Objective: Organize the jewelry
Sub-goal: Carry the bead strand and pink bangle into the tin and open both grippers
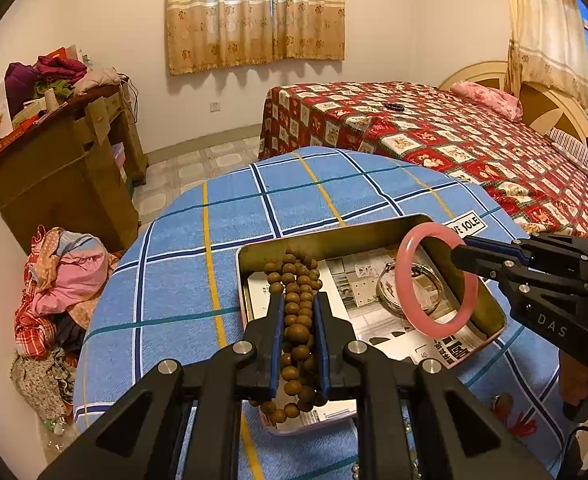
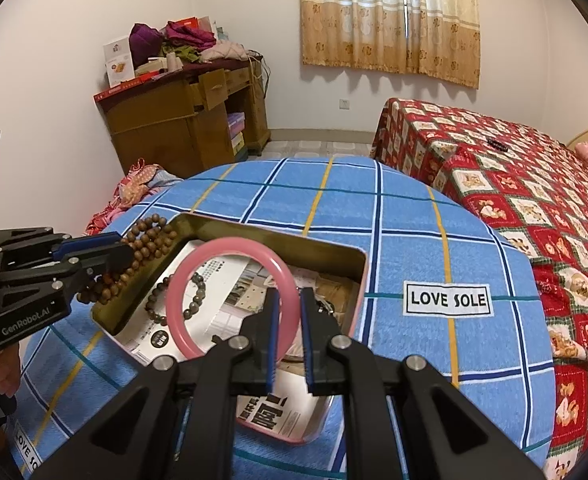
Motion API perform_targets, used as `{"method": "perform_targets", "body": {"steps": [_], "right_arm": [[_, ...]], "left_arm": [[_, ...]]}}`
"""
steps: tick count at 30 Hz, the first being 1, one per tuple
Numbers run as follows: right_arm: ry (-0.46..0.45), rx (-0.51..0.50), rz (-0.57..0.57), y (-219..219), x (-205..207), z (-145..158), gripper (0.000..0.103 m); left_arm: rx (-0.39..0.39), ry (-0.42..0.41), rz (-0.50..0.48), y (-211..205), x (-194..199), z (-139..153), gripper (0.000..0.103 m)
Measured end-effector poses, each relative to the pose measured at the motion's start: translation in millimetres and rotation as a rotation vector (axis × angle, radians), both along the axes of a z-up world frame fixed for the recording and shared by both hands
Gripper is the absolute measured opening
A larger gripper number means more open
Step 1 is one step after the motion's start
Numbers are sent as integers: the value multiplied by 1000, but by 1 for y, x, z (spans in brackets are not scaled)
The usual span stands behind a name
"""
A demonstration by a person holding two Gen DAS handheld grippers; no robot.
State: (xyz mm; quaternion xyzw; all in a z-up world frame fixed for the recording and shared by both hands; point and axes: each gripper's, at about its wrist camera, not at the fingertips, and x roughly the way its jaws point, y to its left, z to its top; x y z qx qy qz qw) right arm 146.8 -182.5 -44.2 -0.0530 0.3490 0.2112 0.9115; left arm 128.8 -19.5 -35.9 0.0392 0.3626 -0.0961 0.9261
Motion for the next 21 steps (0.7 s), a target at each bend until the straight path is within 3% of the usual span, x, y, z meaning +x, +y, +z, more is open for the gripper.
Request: {"method": "perform_targets", "body": {"steps": [21], "right_arm": [[45,-56,-33,4,25,-19,12]], "left_arm": [[29,39,11,-4,21,-17,14]]}}
